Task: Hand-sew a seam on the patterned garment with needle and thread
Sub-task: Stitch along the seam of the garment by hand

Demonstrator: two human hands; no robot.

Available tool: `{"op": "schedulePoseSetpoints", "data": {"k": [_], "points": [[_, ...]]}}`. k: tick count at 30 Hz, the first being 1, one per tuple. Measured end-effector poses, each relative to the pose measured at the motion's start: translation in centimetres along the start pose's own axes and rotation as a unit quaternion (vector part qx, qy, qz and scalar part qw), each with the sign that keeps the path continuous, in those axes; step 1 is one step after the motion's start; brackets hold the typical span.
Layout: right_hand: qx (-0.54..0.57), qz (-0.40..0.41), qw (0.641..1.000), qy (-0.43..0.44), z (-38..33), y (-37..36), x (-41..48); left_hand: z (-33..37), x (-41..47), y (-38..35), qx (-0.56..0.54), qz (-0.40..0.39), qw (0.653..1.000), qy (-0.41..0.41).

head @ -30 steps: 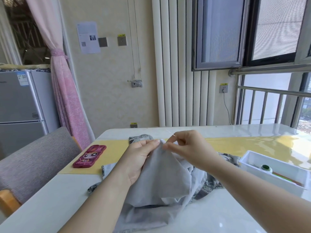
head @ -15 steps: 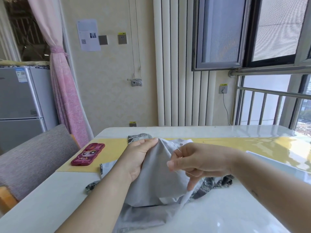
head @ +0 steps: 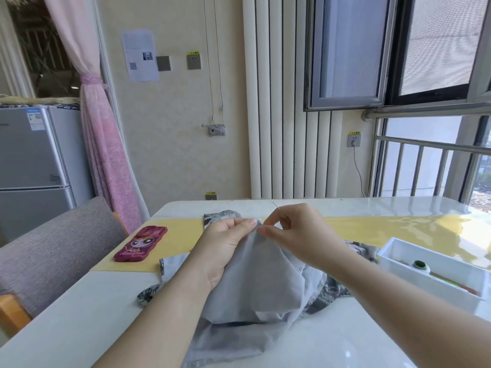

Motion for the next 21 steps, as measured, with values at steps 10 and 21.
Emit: {"op": "schedulePoseSetpoints", "data": {"k": [10,21], "points": [[0.569,0.025,0.822,-0.009,-2.0,0.8,0.0,-0.3,0.5,0.0,0.009,0.011,1.000,0.019],[0.230,-0.206,0.941,-0.135,0.6,-0.7,-2.6,0.8,0.4,1.0,-0.006,0.014,1.000,0.009]]}}
Point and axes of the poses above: each hand's wrist, its own x-axis towards the middle knuckle, its own y-axis out of the back of the hand, z = x × y, the point moved 9 cm from there along x, towards the middle knuckle, and after that the axes turned 8 degrees about y, right-handed, at the moved point
